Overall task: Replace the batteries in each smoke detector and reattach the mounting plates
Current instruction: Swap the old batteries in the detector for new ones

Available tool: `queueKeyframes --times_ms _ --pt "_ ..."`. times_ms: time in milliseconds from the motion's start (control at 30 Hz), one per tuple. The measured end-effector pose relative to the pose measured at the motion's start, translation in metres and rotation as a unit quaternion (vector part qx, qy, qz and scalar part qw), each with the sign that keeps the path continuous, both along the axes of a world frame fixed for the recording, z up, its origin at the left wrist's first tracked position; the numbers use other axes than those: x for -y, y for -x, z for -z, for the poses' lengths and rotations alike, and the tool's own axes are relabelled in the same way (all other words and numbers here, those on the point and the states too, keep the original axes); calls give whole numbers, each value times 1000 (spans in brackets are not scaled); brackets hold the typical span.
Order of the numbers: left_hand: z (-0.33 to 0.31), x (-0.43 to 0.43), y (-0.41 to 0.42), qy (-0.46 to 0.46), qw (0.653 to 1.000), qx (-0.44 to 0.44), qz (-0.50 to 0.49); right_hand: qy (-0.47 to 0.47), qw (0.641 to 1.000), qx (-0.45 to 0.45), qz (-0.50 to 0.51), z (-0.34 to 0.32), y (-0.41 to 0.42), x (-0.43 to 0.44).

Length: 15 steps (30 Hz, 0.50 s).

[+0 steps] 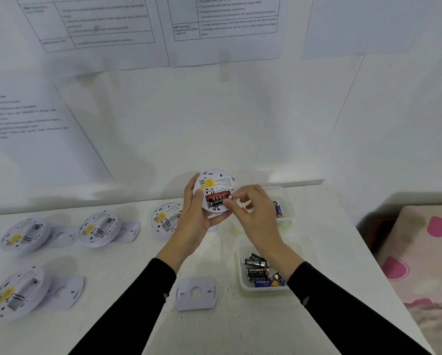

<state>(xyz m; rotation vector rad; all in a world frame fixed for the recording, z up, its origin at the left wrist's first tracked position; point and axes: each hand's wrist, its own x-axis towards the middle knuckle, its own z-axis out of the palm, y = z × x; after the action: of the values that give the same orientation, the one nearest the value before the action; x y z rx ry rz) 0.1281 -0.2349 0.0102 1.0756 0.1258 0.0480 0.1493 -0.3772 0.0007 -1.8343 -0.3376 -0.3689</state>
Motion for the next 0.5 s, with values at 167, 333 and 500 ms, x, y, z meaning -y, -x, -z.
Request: queueKeyframes --times_ms 167,333,500 --pt "2 -1 0 -14 1000 -1 -5 7 1000 -18 5 6 -3 -2" --pt "3 -5 2 -13 1000 -15 -1 -113 965 -228 -65 -13 -12 9" --pt "-3 -5 3 12 1000 -16 20 -238 850 -437 -175 -33 -29 23"
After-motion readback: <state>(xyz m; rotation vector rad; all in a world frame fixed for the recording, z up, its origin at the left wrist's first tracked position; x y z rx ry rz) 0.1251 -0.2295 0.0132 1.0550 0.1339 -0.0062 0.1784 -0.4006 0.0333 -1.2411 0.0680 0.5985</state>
